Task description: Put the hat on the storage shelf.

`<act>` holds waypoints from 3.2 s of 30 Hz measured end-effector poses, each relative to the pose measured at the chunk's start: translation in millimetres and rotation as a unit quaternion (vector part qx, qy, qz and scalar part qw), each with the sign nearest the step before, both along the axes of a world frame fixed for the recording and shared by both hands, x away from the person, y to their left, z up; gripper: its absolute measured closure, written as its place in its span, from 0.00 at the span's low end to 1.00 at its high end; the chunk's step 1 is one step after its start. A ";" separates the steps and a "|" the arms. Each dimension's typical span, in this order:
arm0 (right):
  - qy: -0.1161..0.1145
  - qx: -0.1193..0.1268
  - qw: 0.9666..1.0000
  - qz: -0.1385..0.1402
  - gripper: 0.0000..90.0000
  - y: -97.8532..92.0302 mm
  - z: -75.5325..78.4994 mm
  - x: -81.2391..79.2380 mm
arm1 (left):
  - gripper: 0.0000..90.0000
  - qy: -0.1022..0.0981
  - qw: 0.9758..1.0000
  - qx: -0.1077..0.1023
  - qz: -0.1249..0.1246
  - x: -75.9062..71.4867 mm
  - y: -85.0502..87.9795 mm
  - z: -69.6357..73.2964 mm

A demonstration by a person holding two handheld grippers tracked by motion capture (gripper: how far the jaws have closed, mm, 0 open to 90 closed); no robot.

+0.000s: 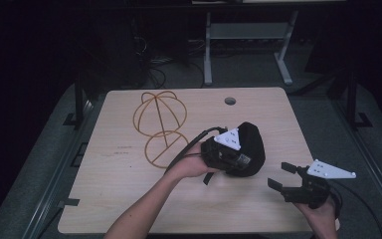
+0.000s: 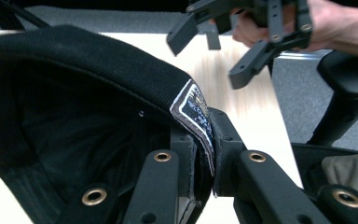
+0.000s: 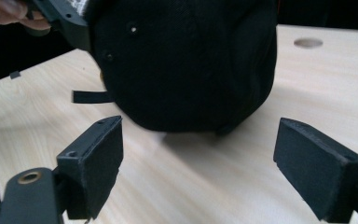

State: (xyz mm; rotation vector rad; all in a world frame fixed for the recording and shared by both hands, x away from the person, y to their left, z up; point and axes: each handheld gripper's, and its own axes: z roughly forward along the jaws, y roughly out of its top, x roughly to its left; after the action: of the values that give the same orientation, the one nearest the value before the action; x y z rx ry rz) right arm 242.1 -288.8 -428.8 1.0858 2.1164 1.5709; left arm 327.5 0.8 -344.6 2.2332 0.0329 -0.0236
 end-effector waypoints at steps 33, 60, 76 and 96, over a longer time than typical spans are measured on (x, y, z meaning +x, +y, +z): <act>-0.052 0.039 0.996 0.068 0.73 7.6 18.9 7.3 | 0.92 -0.043 0.992 0.007 -0.119 -28.8 -31.3 47.6; -0.035 0.031 0.997 0.060 0.96 2.5 35.0 6.5 | 0.73 -0.049 0.998 0.011 -0.023 -18.8 0.5 46.8; -0.035 0.024 0.998 0.051 0.96 -6.1 51.7 12.1 | 0.61 -0.046 0.999 -0.004 0.029 -20.5 47.6 38.5; -0.037 -0.003 0.997 0.072 0.96 -3.2 88.2 28.4 | 0.51 -0.051 0.993 0.003 0.106 -46.4 110.7 -14.9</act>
State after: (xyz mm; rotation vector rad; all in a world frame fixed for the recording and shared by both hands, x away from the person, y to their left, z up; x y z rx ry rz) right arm 270.5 -292.1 -340.6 0.8767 2.1919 1.6389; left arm 281.1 111.5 -359.5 2.2224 0.2140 0.2067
